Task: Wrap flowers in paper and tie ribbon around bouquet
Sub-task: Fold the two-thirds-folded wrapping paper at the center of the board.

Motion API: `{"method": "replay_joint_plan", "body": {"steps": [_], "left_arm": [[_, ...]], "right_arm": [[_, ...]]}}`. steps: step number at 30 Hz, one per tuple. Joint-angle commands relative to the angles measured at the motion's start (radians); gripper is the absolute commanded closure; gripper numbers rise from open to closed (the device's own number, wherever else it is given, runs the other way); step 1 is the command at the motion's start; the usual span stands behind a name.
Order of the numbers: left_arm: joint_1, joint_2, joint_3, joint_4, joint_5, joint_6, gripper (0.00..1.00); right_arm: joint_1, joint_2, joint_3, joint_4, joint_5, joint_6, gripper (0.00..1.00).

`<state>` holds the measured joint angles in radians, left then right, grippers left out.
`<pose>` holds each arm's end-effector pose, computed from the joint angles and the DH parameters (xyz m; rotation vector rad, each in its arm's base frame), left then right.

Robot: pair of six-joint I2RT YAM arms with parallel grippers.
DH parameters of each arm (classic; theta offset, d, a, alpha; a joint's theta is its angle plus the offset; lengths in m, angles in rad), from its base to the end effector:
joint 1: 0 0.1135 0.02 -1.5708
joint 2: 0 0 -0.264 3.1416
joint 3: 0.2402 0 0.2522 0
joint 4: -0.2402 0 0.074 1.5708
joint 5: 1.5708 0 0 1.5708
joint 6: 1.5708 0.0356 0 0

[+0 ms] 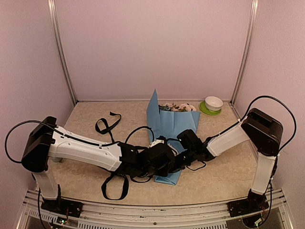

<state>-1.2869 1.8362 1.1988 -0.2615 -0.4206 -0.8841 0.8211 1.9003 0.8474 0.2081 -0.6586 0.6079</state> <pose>0.1227 -0.3685 0.1873 0.3075 2.4083 -0.5067 0.2203 0.2685 0.1038 -0.6321 2.6323 1.3612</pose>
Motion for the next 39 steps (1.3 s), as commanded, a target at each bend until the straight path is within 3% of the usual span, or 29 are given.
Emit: {"method": "replay_joint_plan", "body": {"steps": [1, 9, 20, 28, 33, 35, 39], "left_arm": [[-0.044, 0.103, 0.143, -0.231, -0.103, 0.145, 1.0], [-0.024, 0.128, 0.118, -0.152, -0.052, 0.21, 1.0], [-0.031, 0.218, 0.11, -0.062, 0.064, 0.311, 1.0], [-0.018, 0.235, 0.081, -0.041, 0.109, 0.292, 1.0], [-0.013, 0.23, 0.06, -0.03, 0.113, 0.29, 1.0], [-0.014, 0.23, 0.059, -0.029, 0.114, 0.292, 1.0], [-0.021, 0.23, 0.06, -0.027, 0.108, 0.299, 1.0]], "right_arm": [[-0.011, 0.046, -0.05, -0.019, 0.008, 0.05, 1.0], [-0.034, -0.008, -0.089, 0.107, -0.032, 0.143, 1.0], [-0.041, -0.159, -0.074, 0.108, 0.013, 0.18, 1.0], [-0.143, -0.187, -0.095, 0.087, 0.061, 0.185, 1.0], [-0.201, -0.116, 0.034, 0.089, -0.091, 0.066, 1.0], [-0.219, -0.088, 0.106, 0.026, -0.103, 0.017, 1.0], [-0.256, -0.01, 0.201, 0.054, -0.135, 0.0, 1.0]]}}
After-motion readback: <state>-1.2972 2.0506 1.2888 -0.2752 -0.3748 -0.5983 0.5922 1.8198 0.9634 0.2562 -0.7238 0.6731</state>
